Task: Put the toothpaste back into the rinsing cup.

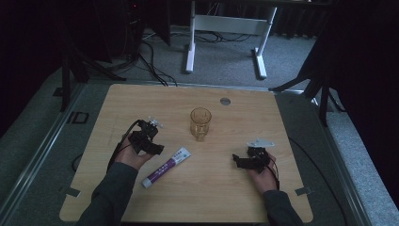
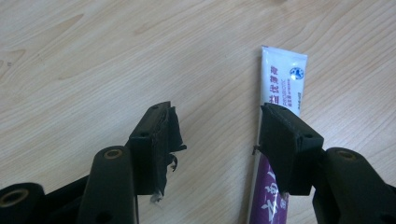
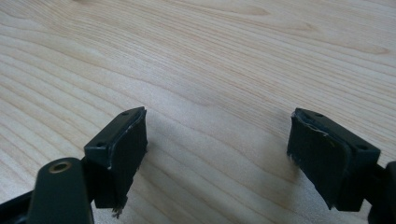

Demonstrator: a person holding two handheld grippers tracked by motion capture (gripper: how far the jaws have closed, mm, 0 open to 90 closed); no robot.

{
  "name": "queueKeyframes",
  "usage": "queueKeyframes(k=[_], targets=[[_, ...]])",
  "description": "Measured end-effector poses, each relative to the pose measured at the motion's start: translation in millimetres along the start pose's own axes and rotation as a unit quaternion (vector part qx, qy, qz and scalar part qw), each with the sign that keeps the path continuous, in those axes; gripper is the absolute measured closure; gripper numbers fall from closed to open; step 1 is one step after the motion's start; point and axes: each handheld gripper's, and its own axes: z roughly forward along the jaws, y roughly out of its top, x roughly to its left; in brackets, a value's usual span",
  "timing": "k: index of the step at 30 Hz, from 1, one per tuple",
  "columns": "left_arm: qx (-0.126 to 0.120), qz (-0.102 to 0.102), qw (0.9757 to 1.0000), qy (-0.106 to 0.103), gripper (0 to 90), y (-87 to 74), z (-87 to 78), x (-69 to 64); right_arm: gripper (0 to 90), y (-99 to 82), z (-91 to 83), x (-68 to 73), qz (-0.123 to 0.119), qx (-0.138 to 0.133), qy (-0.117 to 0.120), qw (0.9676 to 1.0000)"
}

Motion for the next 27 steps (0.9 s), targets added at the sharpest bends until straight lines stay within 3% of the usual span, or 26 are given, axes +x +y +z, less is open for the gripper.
queueKeyframes(k=[16, 27], targets=[[0.034, 0.015, 0.9993, -0.01, 43.8, 3.0, 4.1, -10.8, 19.7, 0.0, 0.1, 0.0, 0.0, 0.0, 0.0, 1.0], [0.05, 0.025, 0.9984, -0.004, 43.8, 5.9, 9.6, -16.8, 19.7, 0.0, 0.0, 0.0, 0.0, 0.0, 0.0, 1.0]])
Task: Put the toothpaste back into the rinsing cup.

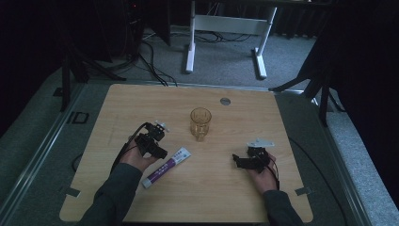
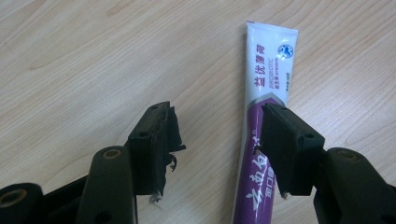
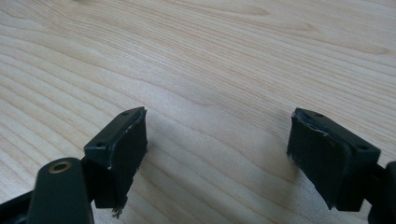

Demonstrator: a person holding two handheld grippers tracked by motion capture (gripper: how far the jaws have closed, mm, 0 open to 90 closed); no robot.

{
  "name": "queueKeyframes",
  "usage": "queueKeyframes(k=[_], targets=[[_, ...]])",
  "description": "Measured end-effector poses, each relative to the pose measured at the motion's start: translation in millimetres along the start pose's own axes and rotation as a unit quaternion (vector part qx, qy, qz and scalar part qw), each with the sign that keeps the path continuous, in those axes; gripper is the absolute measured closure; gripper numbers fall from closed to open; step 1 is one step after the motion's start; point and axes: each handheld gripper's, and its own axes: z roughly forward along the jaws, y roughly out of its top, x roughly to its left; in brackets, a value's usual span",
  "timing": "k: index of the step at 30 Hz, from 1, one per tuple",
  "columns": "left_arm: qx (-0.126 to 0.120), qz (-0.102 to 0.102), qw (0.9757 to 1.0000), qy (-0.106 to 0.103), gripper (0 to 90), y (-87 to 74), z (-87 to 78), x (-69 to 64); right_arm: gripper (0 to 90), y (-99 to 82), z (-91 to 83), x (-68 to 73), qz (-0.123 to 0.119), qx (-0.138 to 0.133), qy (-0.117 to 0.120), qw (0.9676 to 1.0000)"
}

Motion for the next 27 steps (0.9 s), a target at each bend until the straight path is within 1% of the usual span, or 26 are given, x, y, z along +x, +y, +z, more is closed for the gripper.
queueKeyframes(k=[14, 15, 17, 20, 23, 27], targets=[[0.022, 0.01, 0.9997, -0.001, 44.2, 3.5, 7.8, -9.1, 19.7, 0.0, 0.0, -0.1, -0.001, 0.0, 0.0, 1.0], [0.022, 0.008, 0.9997, 0.001, 44.2, 3.7, 8.5, -10.1, 19.7, 0.0, 0.0, -0.1, -0.001, 0.0, 0.0, 1.0], [0.027, 0.012, 0.9996, 0.002, 44.5, 4.4, 9.4, -10.8, 19.7, 0.0, 0.0, -0.1, -0.001, 0.0, 0.0, 1.0], [0.031, 0.012, 0.9994, 0.003, 44.9, 5.3, 10.8, -12.8, 19.7, 0.0, 0.0, -0.1, -0.001, 0.0, 0.0, 1.0], [0.036, 0.017, 0.9992, 0.003, 45.0, 5.9, 12.2, -14.2, 19.7, 0.0, 0.0, -0.1, -0.001, 0.0, 0.0, 1.0], [0.039, 0.018, 0.9991, 0.005, 45.2, 6.6, 14.2, -15.8, 19.7, 0.0, 0.0, -0.2, -0.001, 0.0, 0.0, 1.0]])
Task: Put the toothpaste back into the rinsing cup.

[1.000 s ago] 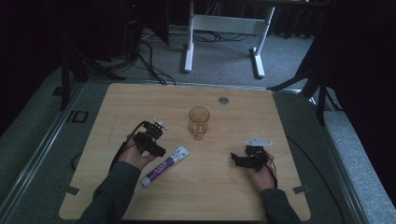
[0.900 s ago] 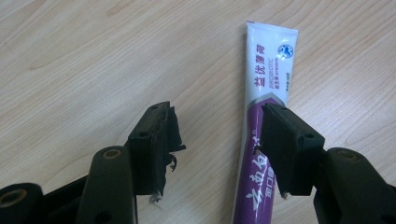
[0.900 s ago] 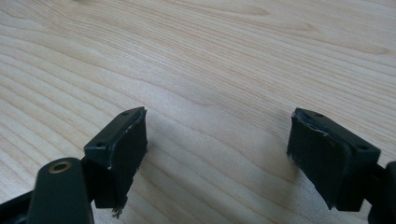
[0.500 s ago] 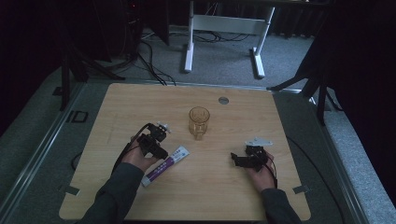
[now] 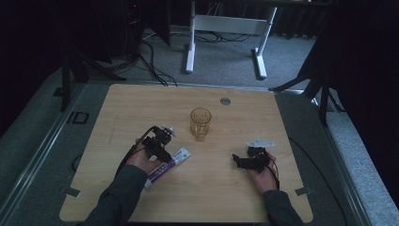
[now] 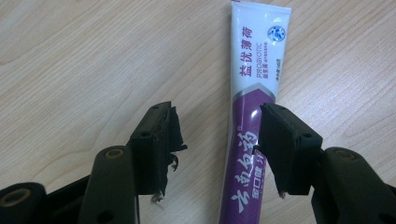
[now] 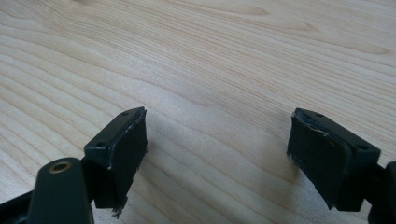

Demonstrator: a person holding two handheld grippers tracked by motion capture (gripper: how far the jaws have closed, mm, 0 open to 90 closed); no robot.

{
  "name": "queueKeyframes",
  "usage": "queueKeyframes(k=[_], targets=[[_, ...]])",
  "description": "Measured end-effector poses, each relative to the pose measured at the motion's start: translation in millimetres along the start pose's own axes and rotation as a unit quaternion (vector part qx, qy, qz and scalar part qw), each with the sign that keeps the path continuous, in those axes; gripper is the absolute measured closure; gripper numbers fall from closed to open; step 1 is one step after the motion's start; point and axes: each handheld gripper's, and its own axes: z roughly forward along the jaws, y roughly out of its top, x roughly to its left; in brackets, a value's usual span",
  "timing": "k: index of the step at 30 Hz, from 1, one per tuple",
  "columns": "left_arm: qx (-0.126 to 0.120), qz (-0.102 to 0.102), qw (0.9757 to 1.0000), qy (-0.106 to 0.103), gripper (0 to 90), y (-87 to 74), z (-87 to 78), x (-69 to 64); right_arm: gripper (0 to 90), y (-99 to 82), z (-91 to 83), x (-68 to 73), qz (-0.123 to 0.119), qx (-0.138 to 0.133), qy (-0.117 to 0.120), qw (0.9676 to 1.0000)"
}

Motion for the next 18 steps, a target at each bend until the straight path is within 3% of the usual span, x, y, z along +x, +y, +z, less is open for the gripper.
queueKeyframes(k=[18], targets=[[0.025, 0.008, 0.9997, 0.001, 46.3, 6.1, 10.7, -10.5, 19.7, 0.0, 0.0, 0.0, 0.0, 0.0, 0.0, 1.0]])
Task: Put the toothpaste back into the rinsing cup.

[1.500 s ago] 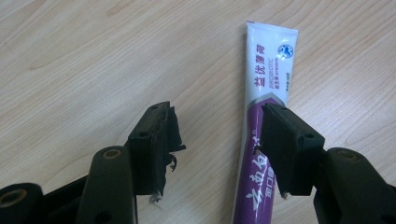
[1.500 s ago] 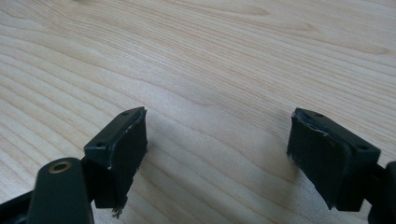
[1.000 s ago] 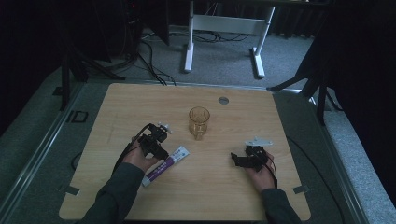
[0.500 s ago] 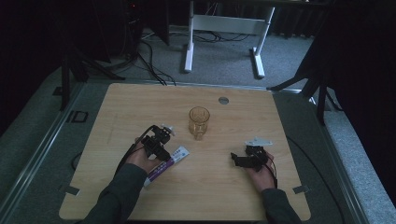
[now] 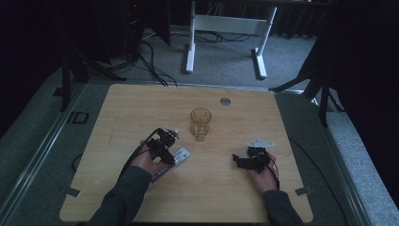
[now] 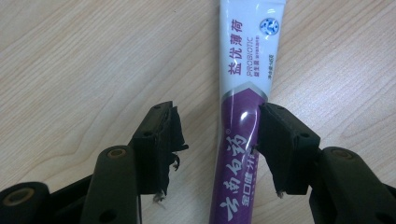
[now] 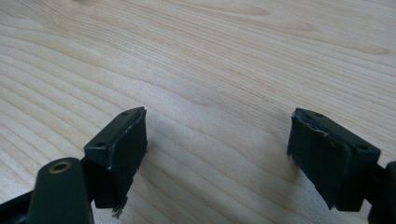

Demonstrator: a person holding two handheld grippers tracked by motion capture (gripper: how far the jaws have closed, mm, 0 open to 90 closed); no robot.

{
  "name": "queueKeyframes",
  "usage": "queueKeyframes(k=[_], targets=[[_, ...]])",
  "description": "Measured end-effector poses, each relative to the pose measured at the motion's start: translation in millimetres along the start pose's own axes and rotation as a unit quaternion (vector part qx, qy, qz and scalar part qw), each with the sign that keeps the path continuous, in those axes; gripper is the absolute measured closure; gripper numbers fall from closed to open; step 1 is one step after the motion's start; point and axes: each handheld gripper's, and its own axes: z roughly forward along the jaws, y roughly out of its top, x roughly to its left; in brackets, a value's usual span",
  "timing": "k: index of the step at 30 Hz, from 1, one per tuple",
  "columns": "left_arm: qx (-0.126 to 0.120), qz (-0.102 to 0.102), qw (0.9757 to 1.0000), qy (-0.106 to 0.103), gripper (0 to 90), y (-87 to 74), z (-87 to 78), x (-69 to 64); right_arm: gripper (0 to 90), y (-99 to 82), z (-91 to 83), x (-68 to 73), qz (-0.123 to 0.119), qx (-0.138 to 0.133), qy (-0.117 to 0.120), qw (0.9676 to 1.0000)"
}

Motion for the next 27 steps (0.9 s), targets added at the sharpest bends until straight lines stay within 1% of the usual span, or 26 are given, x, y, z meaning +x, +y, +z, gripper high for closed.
queueKeyframes(k=[2, 3, 7, 8, 12, 14, 17, 18, 21, 27], targets=[[0.003, 0.002, 1.0, 0.0, 46.3, 0.6, 1.3, -1.5, 19.7, 0.0, 0.0, 0.0, 0.0, 0.0, 0.0, 1.0], [0.008, 0.006, 0.9999, 0.0, 46.5, 1.3, 2.0, -2.3, 19.7, 0.0, 0.0, 0.0, 0.0, 0.0, 0.0, 1.0], [0.011, 0.007, 0.9999, 0.0, 47.3, 1.7, 4.2, -4.1, 19.7, 0.0, 0.0, 0.0, 0.0, 0.0, 0.0, 1.0], [0.016, 0.011, 0.9998, 0.0, 47.4, 2.0, 5.3, -5.1, 19.7, 0.0, 0.0, 0.0, 0.0, 0.0, 0.0, 1.0], [0.02, 0.013, 0.9997, -0.003, 48.1, 1.9, 7.3, -6.4, 19.7, 0.0, 0.0, 0.0, 0.0, 0.0, 0.0, 1.0], [0.026, 0.016, 0.9995, -0.003, 48.1, 2.5, 9.9, -7.2, 19.7, 0.0, 0.0, 0.0, 0.0, 0.0, 0.0, 1.0], [0.028, 0.015, 0.9995, -0.004, 48.1, 2.8, 12.2, -8.3, 19.7, 0.0, 0.0, 0.0, 0.0, 0.0, 0.0, 1.0], [0.032, 0.019, 0.9993, -0.004, 48.1, 3.3, 13.9, -9.1, 19.7, 0.0, 0.0, 0.0, 0.0, 0.0, 0.0, 1.0], [0.035, 0.021, 0.9992, 0.0, 48.3, 3.4, 15.8, -10.4, 19.7, 0.0, 0.0, 0.0, 0.0, 0.0, 0.0, 1.0], [0.043, 0.025, 0.9988, -0.004, 51.8, 3.5, 20.4, -12.4, 19.7, 0.0, 0.0, 0.0, 0.0, 0.0, 0.0, 1.0]])
